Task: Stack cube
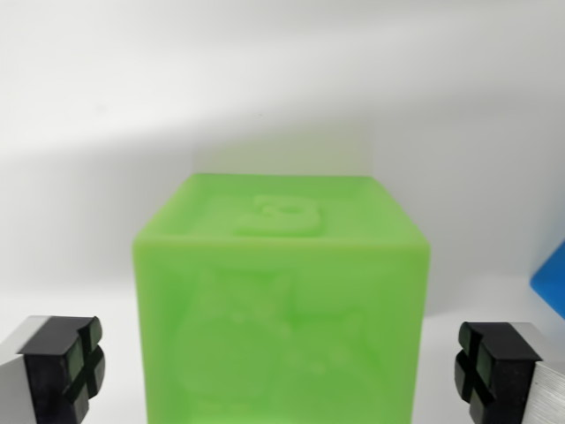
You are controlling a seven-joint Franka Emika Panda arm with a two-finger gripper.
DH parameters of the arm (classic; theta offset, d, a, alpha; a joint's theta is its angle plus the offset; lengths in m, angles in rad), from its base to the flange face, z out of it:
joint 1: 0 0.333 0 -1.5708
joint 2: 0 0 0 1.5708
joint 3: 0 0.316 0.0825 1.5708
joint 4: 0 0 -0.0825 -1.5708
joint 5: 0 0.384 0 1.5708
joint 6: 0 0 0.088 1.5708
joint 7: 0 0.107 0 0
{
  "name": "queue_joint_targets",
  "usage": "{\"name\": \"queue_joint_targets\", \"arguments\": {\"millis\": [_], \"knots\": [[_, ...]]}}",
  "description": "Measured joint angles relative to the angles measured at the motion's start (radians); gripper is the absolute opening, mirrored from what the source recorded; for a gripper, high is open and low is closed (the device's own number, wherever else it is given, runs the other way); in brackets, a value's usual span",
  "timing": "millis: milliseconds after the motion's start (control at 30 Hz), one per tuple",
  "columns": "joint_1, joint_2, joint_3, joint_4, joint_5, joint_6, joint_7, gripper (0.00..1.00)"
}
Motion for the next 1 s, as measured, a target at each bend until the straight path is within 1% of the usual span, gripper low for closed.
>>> {"name": "queue_joint_targets", "arguments": {"millis": [200,333,367,1000], "knots": [[-0.001,0.033,0.001,0.010,0.001,0.024,0.000,1.00],[-0.001,0.043,0.002,0.013,0.001,0.030,0.000,1.00],[-0.001,0.045,0.002,0.014,0.001,0.031,0.000,0.00],[-0.001,0.046,0.002,0.016,0.001,0.032,0.000,0.00]]}}
